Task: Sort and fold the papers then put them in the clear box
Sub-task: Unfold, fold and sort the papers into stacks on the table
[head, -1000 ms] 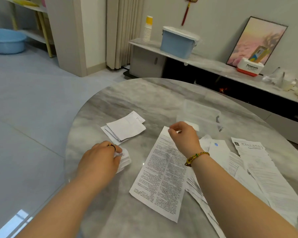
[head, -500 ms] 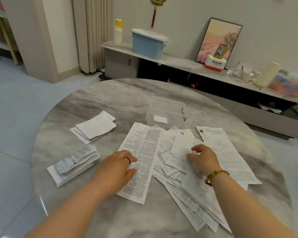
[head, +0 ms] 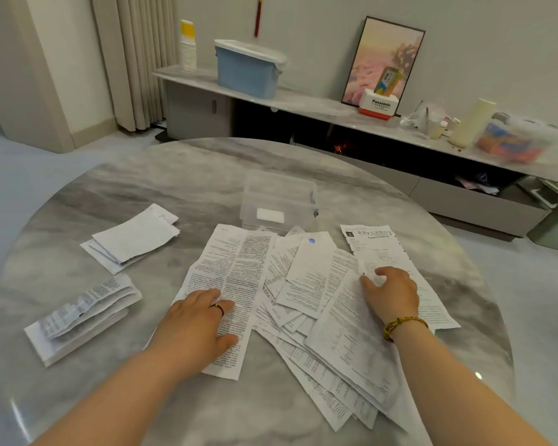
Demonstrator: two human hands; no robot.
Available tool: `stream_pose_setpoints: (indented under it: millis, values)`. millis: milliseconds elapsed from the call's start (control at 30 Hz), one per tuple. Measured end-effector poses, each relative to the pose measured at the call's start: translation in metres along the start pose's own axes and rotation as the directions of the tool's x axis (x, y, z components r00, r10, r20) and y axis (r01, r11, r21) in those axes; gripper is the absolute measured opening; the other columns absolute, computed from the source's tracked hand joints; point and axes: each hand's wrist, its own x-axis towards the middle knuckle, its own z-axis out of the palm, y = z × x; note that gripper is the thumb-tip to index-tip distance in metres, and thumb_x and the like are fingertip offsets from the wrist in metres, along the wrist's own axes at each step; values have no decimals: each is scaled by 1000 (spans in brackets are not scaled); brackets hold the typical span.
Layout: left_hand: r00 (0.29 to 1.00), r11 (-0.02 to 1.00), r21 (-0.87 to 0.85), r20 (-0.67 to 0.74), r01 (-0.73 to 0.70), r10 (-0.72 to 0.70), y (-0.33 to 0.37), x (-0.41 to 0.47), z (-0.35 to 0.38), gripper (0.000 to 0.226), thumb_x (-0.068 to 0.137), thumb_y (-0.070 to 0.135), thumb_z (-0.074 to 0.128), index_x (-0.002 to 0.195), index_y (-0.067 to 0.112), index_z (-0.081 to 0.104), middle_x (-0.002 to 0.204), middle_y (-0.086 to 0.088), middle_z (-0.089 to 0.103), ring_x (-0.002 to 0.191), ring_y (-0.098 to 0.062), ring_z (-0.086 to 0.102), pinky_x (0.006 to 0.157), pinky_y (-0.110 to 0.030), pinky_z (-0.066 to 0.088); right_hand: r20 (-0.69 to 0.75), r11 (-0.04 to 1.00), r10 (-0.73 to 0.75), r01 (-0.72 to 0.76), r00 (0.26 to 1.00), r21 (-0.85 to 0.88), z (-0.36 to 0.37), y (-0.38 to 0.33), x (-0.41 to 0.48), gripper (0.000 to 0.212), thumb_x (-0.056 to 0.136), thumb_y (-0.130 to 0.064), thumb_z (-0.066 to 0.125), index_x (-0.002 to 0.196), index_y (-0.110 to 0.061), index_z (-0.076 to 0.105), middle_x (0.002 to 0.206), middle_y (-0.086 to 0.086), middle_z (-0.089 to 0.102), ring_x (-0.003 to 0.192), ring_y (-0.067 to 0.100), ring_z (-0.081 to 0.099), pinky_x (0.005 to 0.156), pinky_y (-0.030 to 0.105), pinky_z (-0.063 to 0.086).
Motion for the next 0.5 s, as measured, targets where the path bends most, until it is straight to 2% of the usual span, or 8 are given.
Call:
stream_pose_setpoints:
  millis: [133, 300, 433, 500]
  values:
    - [1000, 1000, 3, 12, 9, -10, 0, -1, 0, 59, 94, 49, 36, 145, 31, 15, 155, 10, 4, 143, -9, 4, 114, -25, 8, -26, 992, 117, -118, 993, -51, -13, 19, 24, 50, 90, -30, 53, 132, -6, 43, 140, 15, 39, 130, 33, 33, 107, 41, 30]
    - [1000, 999, 15, 11, 29, -29, 1, 0, 3, 59, 93, 50, 36, 145, 32, 14, 155, 10, 4, 143, -10, 4, 115, -25, 8, 21, 954, 276, -272, 961, -125, -28, 42, 43, 70, 82, -44, 60, 134, -6, 34, 139, 17, 39, 131, 35, 32, 109, 45, 29]
    - [999, 999, 17, 11, 36, -36, 3, 1, 2, 59, 93, 50, 35, 146, 32, 14, 155, 10, 4, 143, -10, 4, 115, -25, 8, 66, 941, 339, -338, 938, -30, -37, 56, 51, 74, 81, -41, 62, 137, -4, 29, 138, 17, 42, 124, 37, 41, 104, 48, 36]
    - [999, 999, 8, 12, 43, -43, 4, 0, 2, 59, 93, 49, 36, 146, 32, 14, 155, 10, 4, 143, -10, 5, 115, -25, 8, 55, 941, 331, -325, 942, -94, -37, 58, 51, 71, 81, -38, 64, 135, -5, 31, 136, 17, 43, 125, 36, 40, 103, 47, 35]
